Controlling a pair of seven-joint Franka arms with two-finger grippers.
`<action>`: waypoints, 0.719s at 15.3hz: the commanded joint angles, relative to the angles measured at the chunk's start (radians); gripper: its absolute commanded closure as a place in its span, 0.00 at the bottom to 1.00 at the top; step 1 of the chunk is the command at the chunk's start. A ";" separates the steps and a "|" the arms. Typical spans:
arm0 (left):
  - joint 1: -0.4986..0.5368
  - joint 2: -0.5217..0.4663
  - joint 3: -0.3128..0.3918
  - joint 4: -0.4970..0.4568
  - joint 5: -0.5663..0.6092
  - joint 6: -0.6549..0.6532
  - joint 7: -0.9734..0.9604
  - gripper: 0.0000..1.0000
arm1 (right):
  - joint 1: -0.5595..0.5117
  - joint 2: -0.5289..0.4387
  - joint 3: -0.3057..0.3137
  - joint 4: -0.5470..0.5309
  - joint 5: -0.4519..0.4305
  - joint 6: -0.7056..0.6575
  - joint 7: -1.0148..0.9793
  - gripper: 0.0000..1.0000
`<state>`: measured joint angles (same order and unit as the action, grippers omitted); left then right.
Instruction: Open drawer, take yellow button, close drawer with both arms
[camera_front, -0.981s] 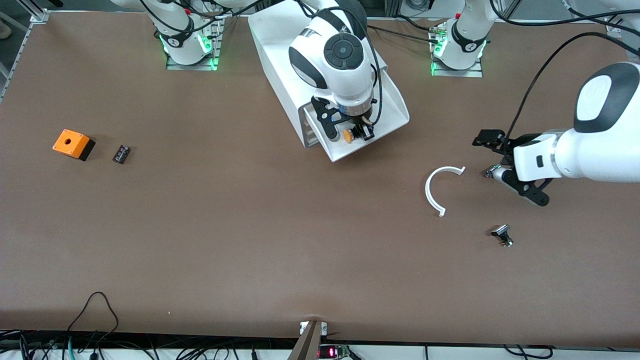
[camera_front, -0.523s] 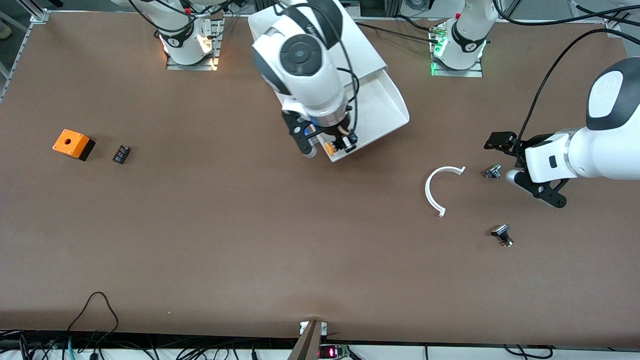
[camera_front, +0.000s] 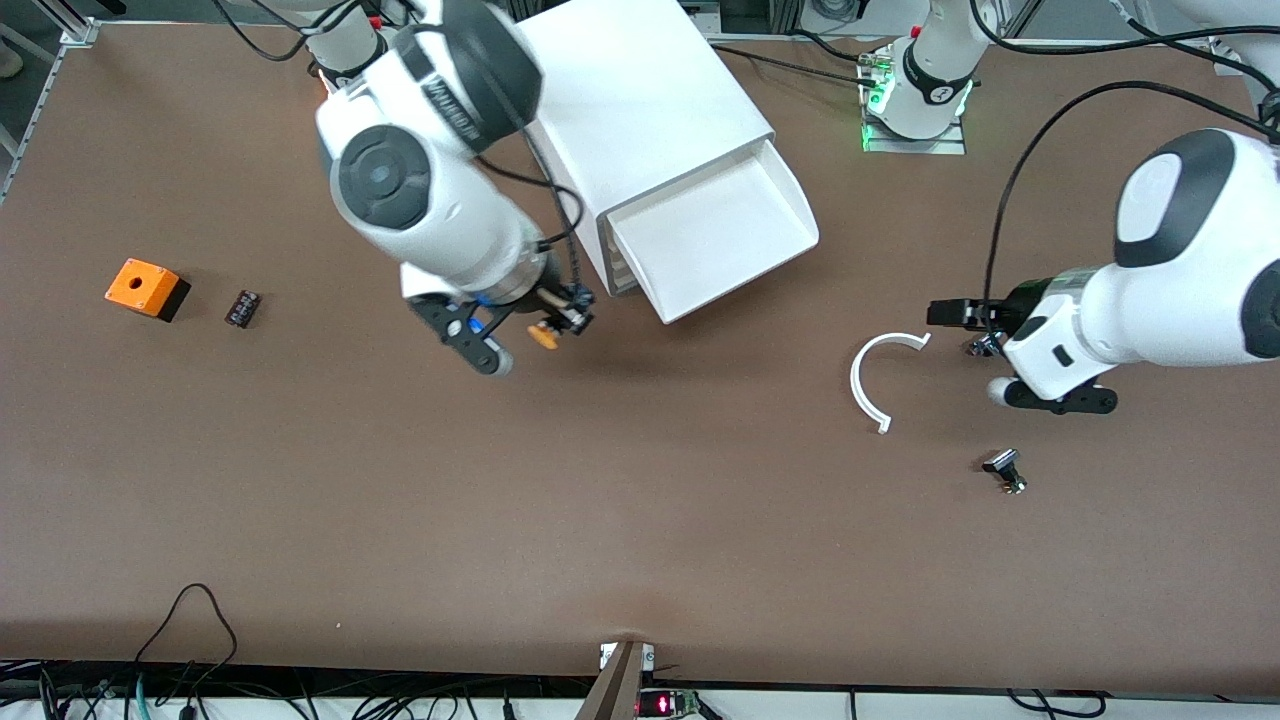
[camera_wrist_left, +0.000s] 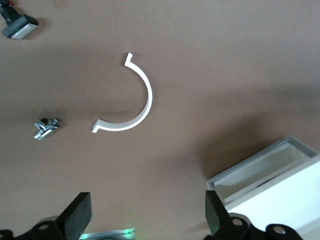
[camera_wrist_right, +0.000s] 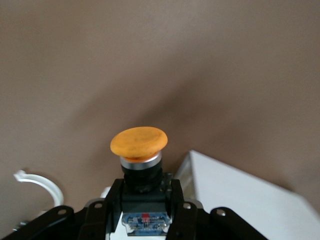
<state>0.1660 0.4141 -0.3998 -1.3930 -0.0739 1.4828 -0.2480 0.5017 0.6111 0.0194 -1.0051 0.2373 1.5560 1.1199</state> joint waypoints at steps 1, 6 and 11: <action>-0.037 -0.067 -0.008 -0.125 0.032 0.112 -0.132 0.00 | -0.063 -0.036 -0.041 -0.045 0.011 -0.063 -0.275 1.00; -0.131 -0.133 -0.008 -0.311 0.034 0.355 -0.399 0.00 | -0.071 -0.097 -0.246 -0.229 -0.010 -0.022 -0.772 1.00; -0.235 -0.138 -0.010 -0.417 0.095 0.491 -0.618 0.00 | -0.069 -0.099 -0.380 -0.378 -0.013 0.102 -1.040 1.00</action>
<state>-0.0302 0.3176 -0.4136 -1.7321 -0.0352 1.9111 -0.7767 0.4168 0.5576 -0.3302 -1.2701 0.2339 1.5901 0.1614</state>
